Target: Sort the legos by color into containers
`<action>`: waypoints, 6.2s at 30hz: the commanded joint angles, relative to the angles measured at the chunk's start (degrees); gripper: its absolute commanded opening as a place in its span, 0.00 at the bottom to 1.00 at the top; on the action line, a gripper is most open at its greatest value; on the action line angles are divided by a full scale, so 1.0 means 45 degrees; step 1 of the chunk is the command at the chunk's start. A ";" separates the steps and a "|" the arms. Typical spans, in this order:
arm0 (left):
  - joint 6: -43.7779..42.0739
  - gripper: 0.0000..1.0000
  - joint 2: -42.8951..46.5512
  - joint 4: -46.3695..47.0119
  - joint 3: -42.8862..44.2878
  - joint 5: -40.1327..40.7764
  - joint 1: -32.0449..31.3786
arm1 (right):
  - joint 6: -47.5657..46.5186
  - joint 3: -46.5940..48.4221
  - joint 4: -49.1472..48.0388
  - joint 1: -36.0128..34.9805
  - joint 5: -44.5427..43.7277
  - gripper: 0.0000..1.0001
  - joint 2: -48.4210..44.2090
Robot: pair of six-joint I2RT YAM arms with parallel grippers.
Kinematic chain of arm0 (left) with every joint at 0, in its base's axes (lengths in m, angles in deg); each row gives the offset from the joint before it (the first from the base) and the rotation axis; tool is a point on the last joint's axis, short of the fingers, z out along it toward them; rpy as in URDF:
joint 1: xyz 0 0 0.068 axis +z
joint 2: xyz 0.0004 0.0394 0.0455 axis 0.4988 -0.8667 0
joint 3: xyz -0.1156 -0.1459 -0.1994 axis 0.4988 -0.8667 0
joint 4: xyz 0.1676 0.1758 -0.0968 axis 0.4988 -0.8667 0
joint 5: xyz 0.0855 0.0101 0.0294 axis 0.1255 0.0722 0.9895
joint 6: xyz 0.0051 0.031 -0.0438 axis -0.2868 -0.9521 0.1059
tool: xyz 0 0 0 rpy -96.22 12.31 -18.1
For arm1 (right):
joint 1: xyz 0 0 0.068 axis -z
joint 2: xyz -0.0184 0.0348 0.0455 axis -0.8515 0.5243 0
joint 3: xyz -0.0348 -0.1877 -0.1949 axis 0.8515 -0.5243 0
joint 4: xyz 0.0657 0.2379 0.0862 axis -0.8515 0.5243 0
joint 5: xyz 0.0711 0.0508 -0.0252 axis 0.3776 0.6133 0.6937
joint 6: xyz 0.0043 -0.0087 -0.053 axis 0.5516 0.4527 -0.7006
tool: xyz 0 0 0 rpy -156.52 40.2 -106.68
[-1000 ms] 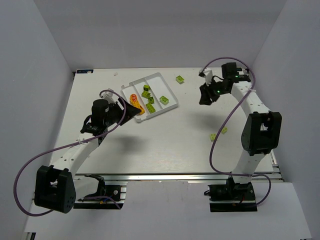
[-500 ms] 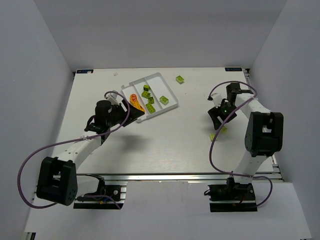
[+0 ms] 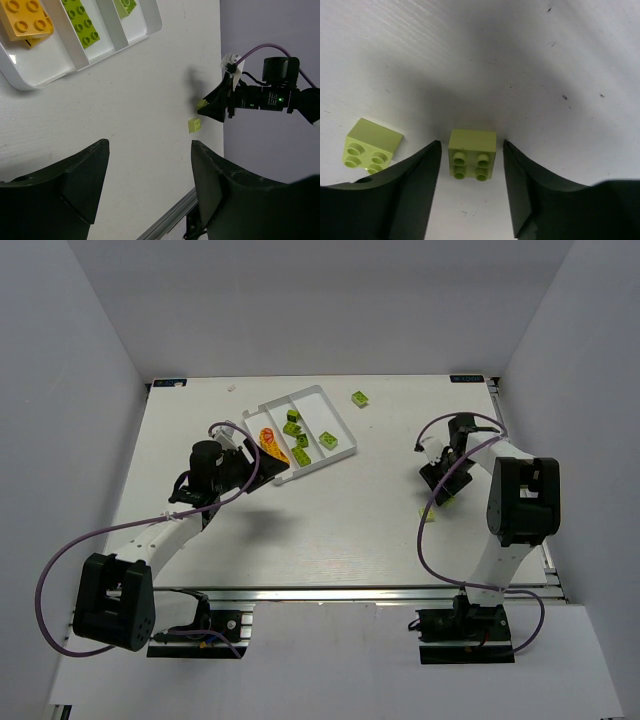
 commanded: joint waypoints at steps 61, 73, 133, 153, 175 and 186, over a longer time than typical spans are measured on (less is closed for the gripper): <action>0.0079 0.74 -0.0062 -0.1869 0.1259 0.0596 -0.1274 | 0.6455 1.1658 -0.6266 -0.3382 0.1938 0.70 0.7016; 0.0548 0.74 0.0389 -0.2670 0.1316 0.1651 -0.1626 | 0.6025 1.2834 -0.8688 -0.3343 0.1508 0.70 0.8857; 0.0275 0.74 -0.0296 -0.2006 0.1864 0.1592 -0.1743 | 0.6143 1.0742 -0.9431 -0.5218 0.5318 0.20 0.7196; -0.0194 0.74 0.0407 -0.1558 0.1396 0.1730 -0.1627 | 0.6317 0.8872 -0.4984 -0.4088 0.4185 0.21 0.2613; -0.0623 0.75 0.0583 -0.0463 0.0360 0.0656 -0.1489 | 0.3719 0.0726 0.3501 -0.1038 0.0980 0.84 -0.1122; -0.0565 0.75 0.1285 -0.0834 0.0009 0.0947 -0.1489 | 0.5028 -0.0465 0.1626 -0.2034 -0.0230 0.75 -0.0751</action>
